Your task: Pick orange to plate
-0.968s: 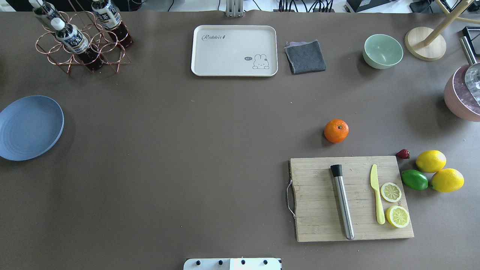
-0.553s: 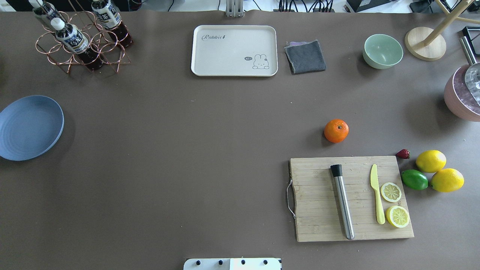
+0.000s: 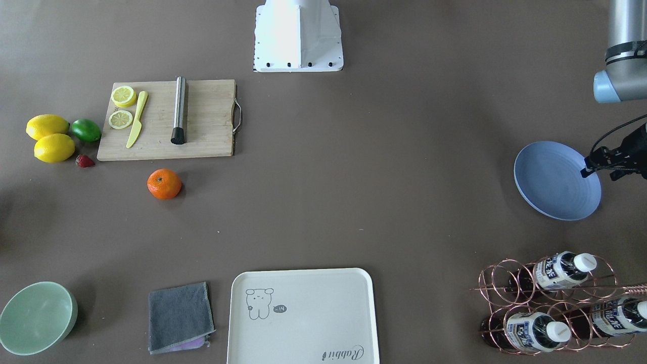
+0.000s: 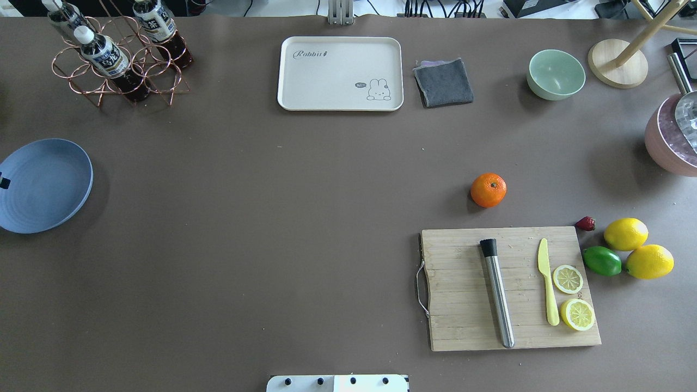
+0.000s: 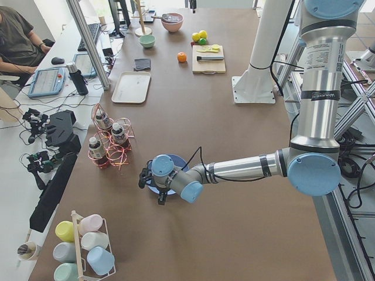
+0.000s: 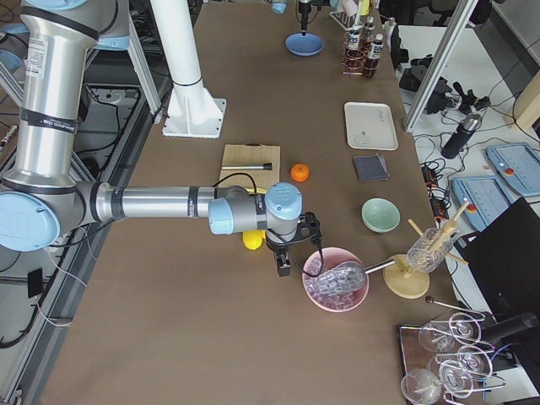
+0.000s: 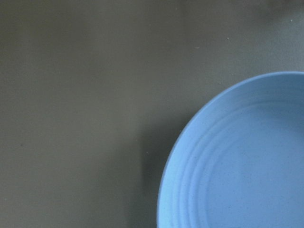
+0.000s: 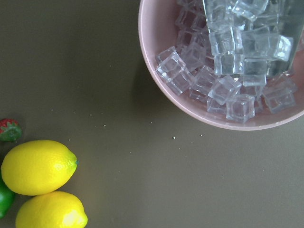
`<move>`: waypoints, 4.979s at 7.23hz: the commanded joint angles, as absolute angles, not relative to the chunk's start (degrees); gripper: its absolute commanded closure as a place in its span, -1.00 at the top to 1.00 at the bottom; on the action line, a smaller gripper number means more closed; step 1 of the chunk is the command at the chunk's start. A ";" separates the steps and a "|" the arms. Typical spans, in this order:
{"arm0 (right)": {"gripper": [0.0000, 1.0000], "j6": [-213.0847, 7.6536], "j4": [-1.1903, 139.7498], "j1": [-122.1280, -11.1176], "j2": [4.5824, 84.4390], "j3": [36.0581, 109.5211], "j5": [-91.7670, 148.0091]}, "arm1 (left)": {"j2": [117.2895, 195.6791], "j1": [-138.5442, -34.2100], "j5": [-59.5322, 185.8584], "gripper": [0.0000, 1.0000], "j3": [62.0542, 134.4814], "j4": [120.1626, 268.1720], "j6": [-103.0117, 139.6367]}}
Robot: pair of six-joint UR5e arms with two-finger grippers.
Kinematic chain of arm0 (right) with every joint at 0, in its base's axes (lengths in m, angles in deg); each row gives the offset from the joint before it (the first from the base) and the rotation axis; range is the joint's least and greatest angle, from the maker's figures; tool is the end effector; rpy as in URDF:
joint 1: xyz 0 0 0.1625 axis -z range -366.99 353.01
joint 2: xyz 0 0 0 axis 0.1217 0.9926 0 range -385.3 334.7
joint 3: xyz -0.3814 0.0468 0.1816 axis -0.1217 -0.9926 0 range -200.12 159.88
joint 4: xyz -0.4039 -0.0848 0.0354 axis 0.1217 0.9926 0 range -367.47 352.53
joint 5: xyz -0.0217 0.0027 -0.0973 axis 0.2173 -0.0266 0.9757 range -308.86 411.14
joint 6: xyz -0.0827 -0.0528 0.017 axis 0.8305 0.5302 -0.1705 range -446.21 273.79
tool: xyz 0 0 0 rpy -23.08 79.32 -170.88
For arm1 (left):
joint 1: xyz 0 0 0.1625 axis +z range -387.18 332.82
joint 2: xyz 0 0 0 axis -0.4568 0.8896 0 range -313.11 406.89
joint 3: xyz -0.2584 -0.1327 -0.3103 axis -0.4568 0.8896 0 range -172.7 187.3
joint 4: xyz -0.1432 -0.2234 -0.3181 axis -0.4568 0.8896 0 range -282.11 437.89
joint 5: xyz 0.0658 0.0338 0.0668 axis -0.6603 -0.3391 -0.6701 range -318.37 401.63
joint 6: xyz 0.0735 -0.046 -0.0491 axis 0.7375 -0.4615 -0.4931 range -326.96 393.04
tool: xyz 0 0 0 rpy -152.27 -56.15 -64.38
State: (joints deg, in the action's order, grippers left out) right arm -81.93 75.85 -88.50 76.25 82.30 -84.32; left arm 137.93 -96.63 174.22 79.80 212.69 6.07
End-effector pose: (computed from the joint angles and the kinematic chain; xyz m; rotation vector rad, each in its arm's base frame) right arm 0.0003 -0.4197 0.6291 0.0959 -0.7987 -0.2632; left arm 0.1161 -0.4973 0.7159 0.1381 0.8551 0.0789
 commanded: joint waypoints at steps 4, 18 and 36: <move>1.00 -81.91 75.77 -88.29 76.13 81.92 -84.38 | 139.26 -95.12 174.08 -1.00 78.31 213.33 5.02; 1.00 -134.70 66.27 -55.98 52.51 83.17 -72.11 | 161.74 -48.72 142.97 -1.00 110.85 188.81 -63.62; -1.00 -159.66 75.14 -30.32 29.21 80.43 -56.80 | 146.57 -65.66 152.81 0.93 117.69 188.89 -37.91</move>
State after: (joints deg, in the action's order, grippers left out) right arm -155.50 74.32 -35.16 31.64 80.49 -59.48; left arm 148.77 -63.46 152.11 117.71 188.80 -42.39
